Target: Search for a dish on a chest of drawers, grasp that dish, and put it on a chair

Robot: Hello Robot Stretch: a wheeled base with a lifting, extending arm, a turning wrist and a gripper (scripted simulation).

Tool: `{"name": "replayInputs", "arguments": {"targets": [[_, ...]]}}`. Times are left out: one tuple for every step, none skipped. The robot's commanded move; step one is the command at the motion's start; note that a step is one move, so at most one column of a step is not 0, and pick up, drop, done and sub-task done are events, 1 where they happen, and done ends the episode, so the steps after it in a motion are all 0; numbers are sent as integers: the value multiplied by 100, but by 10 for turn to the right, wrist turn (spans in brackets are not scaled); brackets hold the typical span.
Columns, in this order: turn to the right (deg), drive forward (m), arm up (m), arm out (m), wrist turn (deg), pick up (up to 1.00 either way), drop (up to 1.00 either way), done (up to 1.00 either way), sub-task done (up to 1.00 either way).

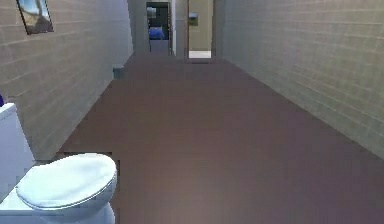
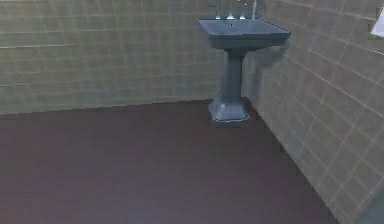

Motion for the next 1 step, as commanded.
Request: {"name": "replayInputs", "arguments": {"targets": [[-60, 0, 0, 0, 0, 0, 0, 0, 0]]}}
